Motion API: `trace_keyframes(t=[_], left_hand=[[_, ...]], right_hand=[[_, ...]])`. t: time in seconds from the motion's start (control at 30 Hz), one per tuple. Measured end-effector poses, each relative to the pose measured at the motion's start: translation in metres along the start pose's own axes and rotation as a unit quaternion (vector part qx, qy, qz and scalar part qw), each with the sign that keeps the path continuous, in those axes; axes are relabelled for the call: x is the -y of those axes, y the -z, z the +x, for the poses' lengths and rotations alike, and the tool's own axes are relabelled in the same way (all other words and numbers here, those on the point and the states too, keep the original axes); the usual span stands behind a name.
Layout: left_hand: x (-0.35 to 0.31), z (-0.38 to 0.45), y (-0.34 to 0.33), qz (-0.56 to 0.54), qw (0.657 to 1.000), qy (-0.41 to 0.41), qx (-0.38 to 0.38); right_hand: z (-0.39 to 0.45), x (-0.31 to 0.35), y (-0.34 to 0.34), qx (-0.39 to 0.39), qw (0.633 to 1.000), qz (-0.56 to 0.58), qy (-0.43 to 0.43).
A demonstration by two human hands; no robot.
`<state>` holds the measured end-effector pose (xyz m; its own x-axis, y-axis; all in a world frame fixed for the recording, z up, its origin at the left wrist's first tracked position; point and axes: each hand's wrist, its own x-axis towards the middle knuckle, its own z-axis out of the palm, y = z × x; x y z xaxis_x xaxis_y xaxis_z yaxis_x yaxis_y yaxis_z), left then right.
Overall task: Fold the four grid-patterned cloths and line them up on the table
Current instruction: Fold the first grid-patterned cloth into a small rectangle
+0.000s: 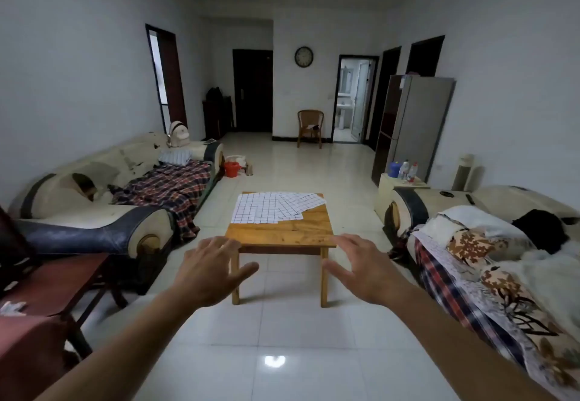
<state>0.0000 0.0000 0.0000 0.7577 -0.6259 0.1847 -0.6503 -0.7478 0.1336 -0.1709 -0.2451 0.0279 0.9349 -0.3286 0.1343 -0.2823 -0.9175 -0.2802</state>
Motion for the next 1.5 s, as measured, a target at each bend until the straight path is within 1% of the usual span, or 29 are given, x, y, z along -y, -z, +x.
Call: trace_keyframes(t=[0.13,0.27,0.33,0.57,0.7,0.83,0.97,1.1,1.2,1.3,1.5], left_hand=[[-0.017,0.054,-0.010,0.014,1.000,0.004,0.016],[-0.026,0.103,-0.019,0.010,1.000,0.005,0.014],[-0.027,0.122,-0.026,0.010,1.000,0.006,0.029],[-0.007,0.198,-0.062,0.009,0.998,0.009,0.054],[0.022,0.250,-0.084,-0.021,0.998,0.022,0.055],[0.063,0.315,-0.098,-0.036,0.998,0.037,0.046],[0.107,0.370,-0.103,-0.052,0.997,0.039,0.036],[0.151,0.413,-0.104,-0.047,0.997,0.059,0.024],[0.179,0.432,-0.110,-0.039,0.996,0.070,0.031],[0.208,0.453,-0.116,-0.015,0.998,0.061,0.028],[0.270,0.521,-0.131,0.024,0.995,0.073,0.064]], right_hand=[[0.048,-0.032,0.004,0.014,1.000,-0.007,0.000],[0.091,-0.064,0.008,0.014,1.000,-0.010,-0.002],[0.109,-0.078,0.005,0.021,1.000,-0.007,-0.006],[0.190,-0.099,-0.019,0.041,0.999,-0.003,-0.018],[0.247,-0.093,-0.038,0.057,0.998,-0.013,-0.016],[0.319,-0.083,-0.048,0.059,0.996,-0.072,0.003],[0.394,-0.063,-0.054,0.069,0.993,-0.099,0.013],[0.463,-0.043,-0.078,0.061,0.995,-0.078,0.020],[0.507,-0.031,-0.104,0.076,0.994,-0.071,0.032],[0.556,-0.023,-0.129,0.092,0.994,-0.055,0.034],[0.664,-0.006,-0.176,0.101,0.993,-0.031,0.050]])
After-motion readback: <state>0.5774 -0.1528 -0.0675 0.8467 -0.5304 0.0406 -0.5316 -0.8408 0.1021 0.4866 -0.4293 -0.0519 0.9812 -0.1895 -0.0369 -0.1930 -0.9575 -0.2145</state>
